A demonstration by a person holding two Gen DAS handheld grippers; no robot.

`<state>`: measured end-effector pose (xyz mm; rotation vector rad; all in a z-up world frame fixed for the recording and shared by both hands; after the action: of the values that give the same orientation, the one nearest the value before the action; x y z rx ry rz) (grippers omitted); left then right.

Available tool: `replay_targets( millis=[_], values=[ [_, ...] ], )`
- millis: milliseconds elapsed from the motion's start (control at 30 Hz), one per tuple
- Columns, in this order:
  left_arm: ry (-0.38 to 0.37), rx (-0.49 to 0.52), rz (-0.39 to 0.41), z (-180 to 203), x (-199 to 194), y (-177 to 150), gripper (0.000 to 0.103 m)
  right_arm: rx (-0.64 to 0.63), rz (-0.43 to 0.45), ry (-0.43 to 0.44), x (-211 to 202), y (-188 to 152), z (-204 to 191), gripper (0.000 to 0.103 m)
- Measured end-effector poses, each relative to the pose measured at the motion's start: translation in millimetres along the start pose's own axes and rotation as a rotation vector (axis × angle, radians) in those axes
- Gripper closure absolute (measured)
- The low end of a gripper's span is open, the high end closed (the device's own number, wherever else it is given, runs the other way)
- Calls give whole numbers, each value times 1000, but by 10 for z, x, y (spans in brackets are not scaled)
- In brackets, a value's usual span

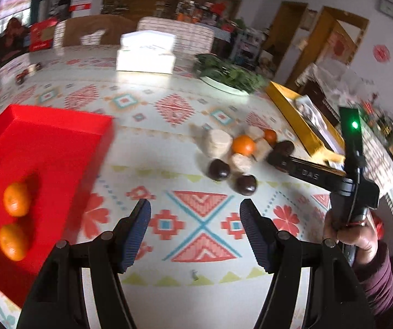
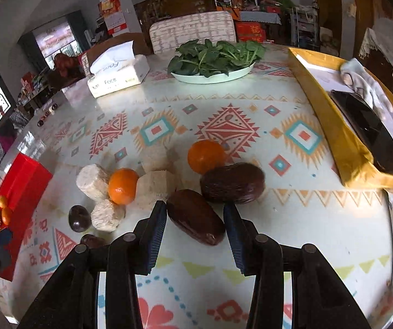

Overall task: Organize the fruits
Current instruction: 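Grasp a red date with the right gripper while the left grasps a dark round fruit, then carry both fruits over the red tray and open both grippers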

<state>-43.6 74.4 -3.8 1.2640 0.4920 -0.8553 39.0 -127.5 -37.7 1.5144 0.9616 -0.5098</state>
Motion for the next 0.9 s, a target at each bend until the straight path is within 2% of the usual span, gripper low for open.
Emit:
replay_targets(
  millis=[167, 233, 300, 533, 567, 600, 633, 667, 767, 900],
  values=[
    [-18, 99, -32, 366, 244, -5, 45, -6, 2, 31, -40, -55, -39, 62],
    [-16, 144, -41, 514, 368, 1, 49, -4, 3, 46, -61, -68, -60, 68],
    [-8, 164, -55, 592, 493, 25, 55, -2, 8, 64, -81, -71, -84, 69],
    [25, 169, -101, 709, 904, 124, 56, 17, 7, 96, -109, -94, -77, 69],
    [35, 182, -94, 733, 930, 137, 59, 25, 2, 105, -100, -96, -69, 69],
    [54, 199, -91, 755, 950, 141, 71, 34, -4, 115, -92, -99, -61, 69],
    [78, 212, -87, 757, 958, 143, 77, 40, -8, 123, -86, -102, -56, 69],
    [97, 217, -80, 750, 958, 146, 78, 45, -9, 129, -89, -105, -52, 69],
    [60, 171, -76, 677, 914, 149, 79, 56, -6, 138, -98, -105, -37, 69],
    [51, 114, -33, 521, 682, 149, 79, 67, 7, 149, -111, -95, -27, 70]
  ],
)
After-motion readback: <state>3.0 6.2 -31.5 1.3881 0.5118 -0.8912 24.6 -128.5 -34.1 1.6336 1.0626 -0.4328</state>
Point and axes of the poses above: each gripper's, at about its wrist camera, not at the fingertips, and x roughly the way its jaws point, z to its right, y to its top, the point moved 7 cm from there along x, roughly the way its jaws point, and after that the axes turned 2 degrees about -z, right-handed, at the moved point
